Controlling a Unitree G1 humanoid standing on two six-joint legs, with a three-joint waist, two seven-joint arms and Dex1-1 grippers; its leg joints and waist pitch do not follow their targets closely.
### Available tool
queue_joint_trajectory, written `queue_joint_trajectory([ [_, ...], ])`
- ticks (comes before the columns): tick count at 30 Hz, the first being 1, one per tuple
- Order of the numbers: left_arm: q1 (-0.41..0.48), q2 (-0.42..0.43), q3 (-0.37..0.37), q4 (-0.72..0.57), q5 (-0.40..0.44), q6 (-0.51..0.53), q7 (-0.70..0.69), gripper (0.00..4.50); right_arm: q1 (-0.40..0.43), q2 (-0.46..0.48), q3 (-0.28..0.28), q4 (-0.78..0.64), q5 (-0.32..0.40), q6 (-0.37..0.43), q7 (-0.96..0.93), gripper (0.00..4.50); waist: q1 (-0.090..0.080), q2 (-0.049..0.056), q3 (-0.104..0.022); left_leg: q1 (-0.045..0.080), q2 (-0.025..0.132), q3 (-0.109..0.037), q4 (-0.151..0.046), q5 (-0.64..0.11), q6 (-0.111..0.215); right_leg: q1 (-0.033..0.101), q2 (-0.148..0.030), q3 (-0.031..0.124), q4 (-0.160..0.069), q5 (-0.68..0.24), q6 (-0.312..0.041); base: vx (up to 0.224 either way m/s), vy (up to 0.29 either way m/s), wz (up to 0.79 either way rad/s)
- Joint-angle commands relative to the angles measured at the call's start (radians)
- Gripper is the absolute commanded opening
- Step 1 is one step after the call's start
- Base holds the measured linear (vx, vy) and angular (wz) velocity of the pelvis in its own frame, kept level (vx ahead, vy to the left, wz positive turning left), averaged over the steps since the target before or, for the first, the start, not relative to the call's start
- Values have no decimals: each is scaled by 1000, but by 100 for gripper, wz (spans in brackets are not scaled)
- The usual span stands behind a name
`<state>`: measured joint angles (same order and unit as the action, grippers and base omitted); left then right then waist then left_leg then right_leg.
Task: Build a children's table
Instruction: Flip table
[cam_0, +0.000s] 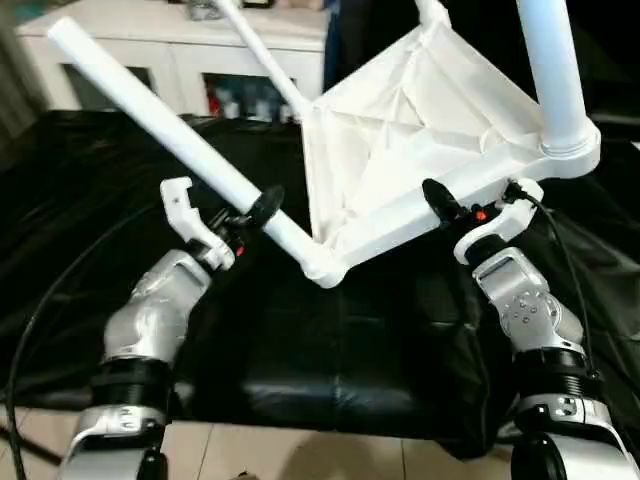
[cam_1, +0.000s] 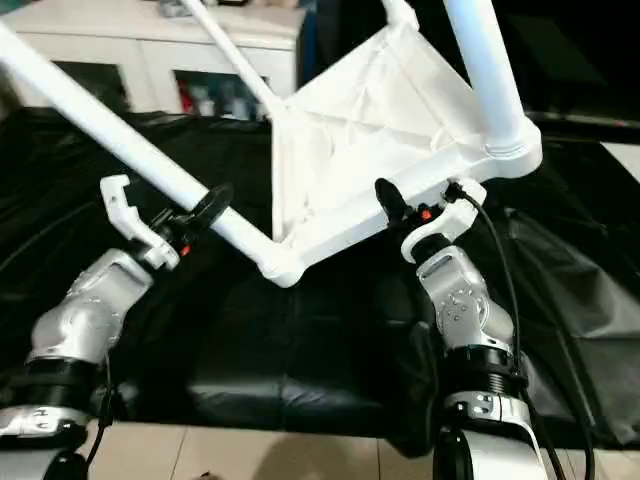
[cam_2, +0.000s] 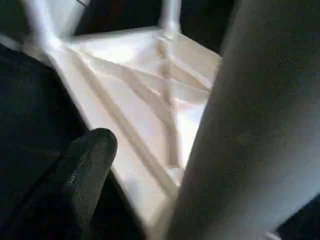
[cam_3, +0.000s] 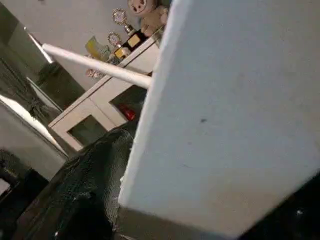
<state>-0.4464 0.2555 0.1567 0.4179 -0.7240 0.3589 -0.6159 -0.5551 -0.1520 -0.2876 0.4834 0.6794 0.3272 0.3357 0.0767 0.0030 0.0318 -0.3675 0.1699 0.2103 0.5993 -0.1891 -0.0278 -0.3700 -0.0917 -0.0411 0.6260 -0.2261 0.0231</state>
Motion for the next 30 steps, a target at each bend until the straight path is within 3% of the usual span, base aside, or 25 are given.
queue_joint_trajectory([
  [1,105,56,41,65,7,72,-26,450,8,-49,-41,-51,-12,-24,34,261,0,-13,-47,9,51,-31,-83,-185,-34,19,-55,39,-78,-155,-183,0,0,0],
  [2,127,72,15,34,34,58,-52,450,11,-48,-42,-54,-12,-24,34,260,-1,-13,-48,13,52,-30,-81,-173,-28,17,-54,40,-77,-132,-188,0,0,0],
  [5,118,69,26,52,73,-1,-10,450,12,-46,-43,-57,-11,-22,34,258,0,-13,-48,9,53,-27,-78,-138,3,20,-53,40,-75,-65,-203,0,0,0],
  [9,103,45,70,44,63,-34,46,450,9,-43,-43,-54,-12,-23,34,255,1,-12,-42,17,59,-29,-87,-213,-30,15,-55,41,-85,-178,-192,0,0,0],
  [11,121,27,86,-7,40,-24,61,450,7,-43,-40,-50,-9,-27,33,255,1,-12,-41,16,61,-31,-90,-227,-44,15,-55,41,-85,-185,-190,0,0,0],
  [16,195,20,92,-49,36,-19,61,450,12,-40,-41,-54,-6,-31,30,255,1,-10,-45,9,57,-28,-84,-171,-25,18,-52,41,-77,-81,-199,0,0,0],
  [23,296,40,147,-119,-16,-19,-1,450,16,-45,-46,-58,-1,-31,28,254,-8,-10,-44,8,54,-26,-83,-183,-18,18,-47,41,-79,-97,-194,0,0,0],
  [24,313,40,150,-155,-34,-13,-20,450,15,-46,-46,-58,-1,-31,27,253,-8,-6,-49,12,56,-28,-83,-166,-11,19,-45,40,-77,-66,-188,0,0,0],
  [25,333,39,154,-202,-66,6,-41,450,14,-47,-46,-57,0,-31,27,250,-4,-2,-54,16,61,-27,-78,-127,-8,16,-44,38,-67,7,-208,0,0,0],
  [27,371,50,141,-285,-103,43,-78,450,13,-48,-45,-58,1,-31,26,248,4,-5,-49,13,61,-22,-76,-98,10,11,-40,36,-62,68,-240,0,0,0],
  [30,420,106,68,-370,-74,80,-134,450,11,-51,-42,-56,-2,-32,26,247,11,-7,-42,8,61,-22,-81,-133,14,13,-46,37,-66,-7,-236,0,0,0],
])
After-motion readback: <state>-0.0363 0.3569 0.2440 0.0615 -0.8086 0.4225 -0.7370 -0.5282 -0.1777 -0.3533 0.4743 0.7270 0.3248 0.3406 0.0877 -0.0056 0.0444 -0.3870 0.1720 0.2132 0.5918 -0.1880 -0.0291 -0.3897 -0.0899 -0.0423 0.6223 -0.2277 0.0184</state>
